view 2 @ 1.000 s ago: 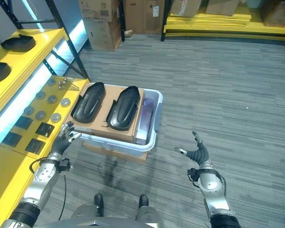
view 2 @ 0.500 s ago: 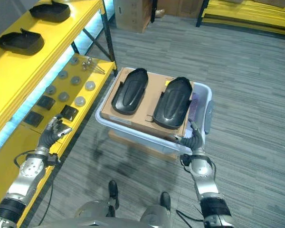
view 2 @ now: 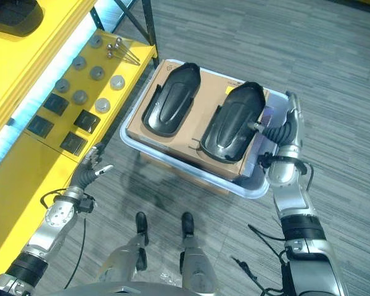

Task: Move parts from the plastic box to the shelf.

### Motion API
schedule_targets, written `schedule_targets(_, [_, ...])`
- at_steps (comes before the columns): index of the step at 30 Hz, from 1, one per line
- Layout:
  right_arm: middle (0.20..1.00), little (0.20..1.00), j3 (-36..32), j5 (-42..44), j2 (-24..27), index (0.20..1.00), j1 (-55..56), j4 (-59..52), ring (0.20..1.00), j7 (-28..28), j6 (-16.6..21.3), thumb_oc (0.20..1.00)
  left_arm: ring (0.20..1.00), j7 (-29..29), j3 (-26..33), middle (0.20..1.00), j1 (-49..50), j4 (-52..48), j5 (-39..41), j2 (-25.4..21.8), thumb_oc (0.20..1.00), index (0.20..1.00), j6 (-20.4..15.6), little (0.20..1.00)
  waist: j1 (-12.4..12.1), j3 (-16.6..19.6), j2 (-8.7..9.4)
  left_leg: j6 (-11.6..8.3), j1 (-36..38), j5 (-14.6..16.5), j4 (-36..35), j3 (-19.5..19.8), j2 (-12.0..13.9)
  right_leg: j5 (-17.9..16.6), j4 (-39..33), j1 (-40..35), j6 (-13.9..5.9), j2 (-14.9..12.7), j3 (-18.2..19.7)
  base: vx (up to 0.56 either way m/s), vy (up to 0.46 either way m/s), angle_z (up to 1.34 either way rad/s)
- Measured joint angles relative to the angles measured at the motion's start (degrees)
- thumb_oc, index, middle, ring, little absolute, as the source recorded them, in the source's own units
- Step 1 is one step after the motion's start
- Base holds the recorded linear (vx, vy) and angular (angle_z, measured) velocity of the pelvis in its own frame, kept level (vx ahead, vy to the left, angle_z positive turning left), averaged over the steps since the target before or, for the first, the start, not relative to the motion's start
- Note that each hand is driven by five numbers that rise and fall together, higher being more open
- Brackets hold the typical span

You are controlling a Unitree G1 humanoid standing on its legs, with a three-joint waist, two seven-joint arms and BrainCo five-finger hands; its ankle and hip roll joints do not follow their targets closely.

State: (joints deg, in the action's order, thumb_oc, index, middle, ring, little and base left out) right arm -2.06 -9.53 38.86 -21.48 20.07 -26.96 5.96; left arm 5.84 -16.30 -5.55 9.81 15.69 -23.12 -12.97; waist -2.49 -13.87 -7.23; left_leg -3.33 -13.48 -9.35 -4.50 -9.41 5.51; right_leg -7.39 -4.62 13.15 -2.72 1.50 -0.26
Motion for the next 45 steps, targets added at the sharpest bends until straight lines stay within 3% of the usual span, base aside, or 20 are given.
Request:
schedule_targets(3, [1.000, 1.000, 2.4, 0.0, 0.1, 1.000, -2.2, 5.4, 1.000, -0.8, -0.1, 1.000, 1.000, 0.2, -1.0, 1.000, -2.6, -0.1, 0.3, -1.2, 1.000, 1.000, -1.2, 1.000, -0.8, 0.0, -0.10, 0.01, -1.2, -0.2, 0.0, 0.1, 0.0, 0.8, 0.0, 0.9, -1.03, -0.1, -0.5, 0.02, -0.013, 0.10])
schedule_targets(10, [1.000, 1.000, 5.5, 1.4, 0.1, 1.000, -13.0, 18.5, 1.000, -3.6, -1.3, 1.000, 1.000, 1.7, -4.2, 1.000, -7.3, 0.1, 1.4, -1.6, 1.000, 1.000, -2.2, 1.000, -2.6, -0.9, -1.59, -0.03, -3.9, -0.3, 0.0, 0.1, -0.4, 0.7, 0.0, 3.5, -1.01, -0.6, -0.6, 0.01, 0.013, 0.02])
schedule_targets(15, [1.000, 1.000, 6.8, 1.4, 0.0, 1.000, -15.2, 21.0, 1.000, -5.0, -2.5, 1.000, 1.000, 2.7, -4.1, 1.000, -6.7, 0.2, 2.2, -1.4, 1.000, 1.000, -2.2, 1.000, -3.2, -1.3, -2.23, -0.04, -4.5, -0.3, 0.0, 0.0, -0.9, 0.6, 0.0, 4.2, -0.90, -1.2, -0.5, 0.00, 0.014, 0.00])
schedule_targets(18, [1.000, 1.000, 10.2, 1.3, -0.1, 1.000, -19.1, 31.2, 1.000, -5.9, -2.7, 1.000, 1.000, 3.1, -4.1, 1.000, -6.7, 0.9, 2.3, -1.4, 1.000, 1.000, -2.4, 1.000, -3.4, -1.3, -2.22, -0.04, -4.5, -0.3, 0.0, 0.0, -1.0, 0.7, 0.0, 4.2, -1.04, -1.4, -0.5, 0.00, 0.000, 0.00])
schedule_targets(19, [0.922, 0.922, 11.8, 1.4, -0.2, 0.922, -21.6, 35.6, 0.922, -6.1, -2.6, 0.922, 1.000, 3.4, -4.0, 1.000, -6.9, 1.1, 2.3, -1.6, 1.000, 1.000, -2.4, 1.000, -3.4, -1.3, -2.23, -0.04, -4.5, -0.3, 0.0, 0.0, -1.0, 0.8, 0.0, 4.2, -1.06, -1.4, -0.4, 0.00, 0.000, 0.00])
schedule_targets(20, [0.316, 0.316, 13.3, 1.4, -0.2, 0.316, -23.7, 38.4, 0.316, -6.1, -2.5, 0.316, 1.000, 3.4, -4.0, 1.000, -6.9, 1.1, 2.3, -1.7, 1.000, 1.000, -2.4, 1.000, -3.3, -1.3, -2.22, -0.04, -4.5, -0.3, 0.0, 0.0, -1.0, 0.8, 0.0, 4.2, -1.08, -1.4, -0.4, 0.00, 0.000, 0.00])
schedule_targets(21, [0.200, 0.200, 14.0, 1.4, -0.1, 0.200, -26.2, 40.6, 0.200, -6.0, -3.0, 0.200, 1.000, 3.4, -4.0, 1.000, -6.7, 1.0, 2.3, -1.7, 1.000, 1.000, -2.5, 1.000, -3.3, -1.3, -2.22, -0.04, -4.5, -0.3, 0.0, 0.0, -0.9, 0.9, 0.0, 4.2, -1.28, -1.3, -0.5, 0.00, 0.000, 0.00])
schedule_targets(26, [0.200, 0.200, 16.7, 3.5, -0.5, 0.200, -33.4, 51.4, 0.200, -4.4, -3.7, 0.200, 1.000, 3.4, -4.1, 1.000, -6.5, 1.0, 2.9, -1.6, 1.000, 1.000, -2.6, 1.000, -3.7, -1.3, -2.21, -0.10, -4.4, -0.3, 0.0, 0.0, -0.9, 0.5, 0.0, 4.2, -1.50, -1.2, -0.5, 0.00, 0.000, 0.00])
schedule_targets(30, [0.200, 0.200, 16.7, 4.0, -0.3, 0.200, -32.9, 50.0, 0.200, -4.2, -4.5, 0.200, 1.000, 3.8, -4.1, 1.000, -6.5, 0.9, 3.1, -1.6, 1.000, 1.000, -2.6, 1.000, -3.7, -1.3, -2.19, -0.10, -4.2, -0.3, 0.0, -0.1, -0.9, 0.1, 0.0, 4.0, -1.87, -1.2, -0.5, 0.00, 0.000, 0.00])
schedule_targets(35, [0.200, 0.200, 16.2, 4.6, -1.0, 0.200, -26.7, 43.4, 0.200, -4.3, -4.5, 0.200, 1.000, 4.0, -4.0, 1.000, -6.0, 0.6, 3.0, -1.6, 1.000, 1.000, -2.6, 1.000, -3.2, -1.2, -2.08, -0.10, -2.8, -0.3, 0.0, -0.2, -0.8, 0.1, 0.0, 2.7, -1.90, -1.1, -0.3, 0.00, -0.007, -0.01])
schedule_targets(37, [0.200, 0.200, 14.4, 4.4, -1.4, 0.200, -20.6, 32.4, 0.200, -4.1, -4.9, 0.200, 1.000, 4.1, -3.9, 1.000, -5.3, 0.0, 2.7, -1.5, 1.000, 1.000, -2.6, 1.000, -2.6, -1.2, -2.02, -0.10, -2.7, -0.3, 0.0, -0.3, -0.7, 0.1, 0.0, 2.6, -1.89, -1.0, -0.2, -0.01, -0.023, -0.04])
schedule_targets(41, [0.200, 0.200, 12.9, 2.0, -2.4, 0.200, -14.5, 25.7, 0.200, -4.5, -5.1, 0.200, 1.000, 4.2, -3.8, 1.000, -4.5, -0.1, 2.2, -1.4, 1.000, 1.000, -2.6, 1.000, -1.7, -1.2, -1.98, -0.10, -2.2, -0.3, 0.0, -0.3, -0.6, -0.1, 0.0, 2.2, -2.10, -1.0, 0.0, 0.02, -0.040, -0.01])
schedule_targets(45, [0.200, 0.200, 5.7, -2.2, -2.2, 0.200, -6.6, 15.7, 0.200, -5.7, -6.6, 0.200, 1.000, 3.6, -2.4, 1.000, -2.6, -0.3, 2.0, -1.3, 1.000, 1.000, -2.4, 1.000, -1.4, -1.2, -1.90, -0.13, 0.7, -0.2, 0.0, -0.1, -0.7, 0.0, 0.0, -1.0, -2.18, -1.1, -0.4, 0.05, -0.053, 0.06])
